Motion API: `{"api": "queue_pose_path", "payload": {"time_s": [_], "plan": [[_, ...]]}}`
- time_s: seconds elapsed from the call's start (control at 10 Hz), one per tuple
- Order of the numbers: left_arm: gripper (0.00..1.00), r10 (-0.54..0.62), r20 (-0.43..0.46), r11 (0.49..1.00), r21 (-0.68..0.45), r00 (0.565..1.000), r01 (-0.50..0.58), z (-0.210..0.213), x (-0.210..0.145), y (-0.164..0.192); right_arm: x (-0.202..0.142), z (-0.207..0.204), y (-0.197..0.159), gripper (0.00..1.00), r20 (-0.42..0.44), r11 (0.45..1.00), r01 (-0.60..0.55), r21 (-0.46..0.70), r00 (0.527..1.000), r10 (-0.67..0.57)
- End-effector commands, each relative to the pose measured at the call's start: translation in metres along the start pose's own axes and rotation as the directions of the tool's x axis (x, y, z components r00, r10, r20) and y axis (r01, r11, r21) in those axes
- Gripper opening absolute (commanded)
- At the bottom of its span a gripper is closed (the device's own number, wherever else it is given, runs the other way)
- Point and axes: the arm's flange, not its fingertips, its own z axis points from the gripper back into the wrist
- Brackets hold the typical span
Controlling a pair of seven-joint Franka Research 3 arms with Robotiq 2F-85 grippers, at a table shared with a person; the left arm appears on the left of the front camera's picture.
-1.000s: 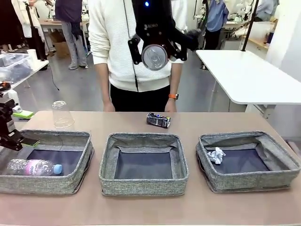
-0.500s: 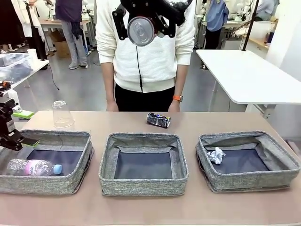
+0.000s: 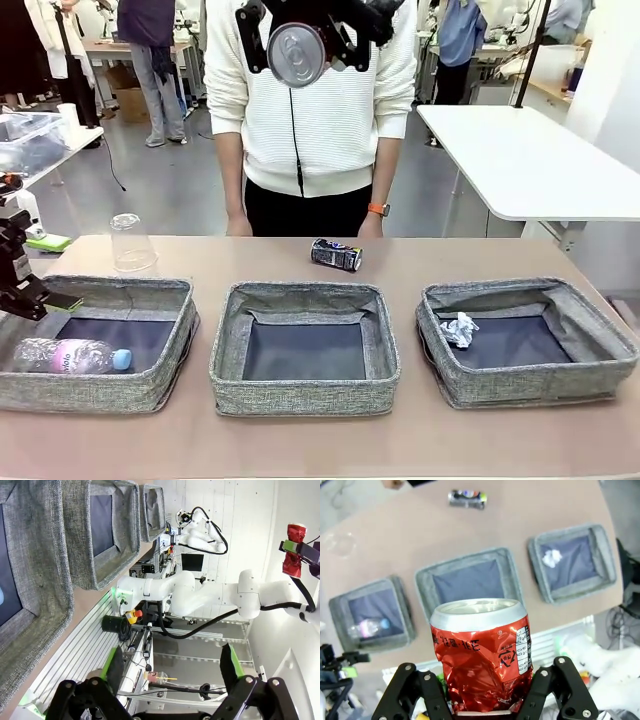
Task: Sort the waste into the appropriate baskets.
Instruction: Pick up the waste item pointed out by the person.
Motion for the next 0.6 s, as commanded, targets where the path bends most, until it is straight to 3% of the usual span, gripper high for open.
{"api": "queue_pose_path", "payload": {"time_s": [0.0, 0.5], "plan": [[1.0, -0.004, -0.002, 1.0, 0.012, 1.0, 0.004, 0.0008, -0.0024, -0.0009, -0.0021, 0.0004, -0.0001, 0.0, 0.004, 1.0, -0.003, -0.006, 1.0, 0.003], [1.0, -0.004, -0.002, 1.0, 0.012, 1.0, 0.004, 0.0008, -0.0024, -0.0009, -0.0021, 0.0004, -0.0001, 0.0, 0.004, 1.0, -0.003, -0.006, 1.0, 0.003]]}}
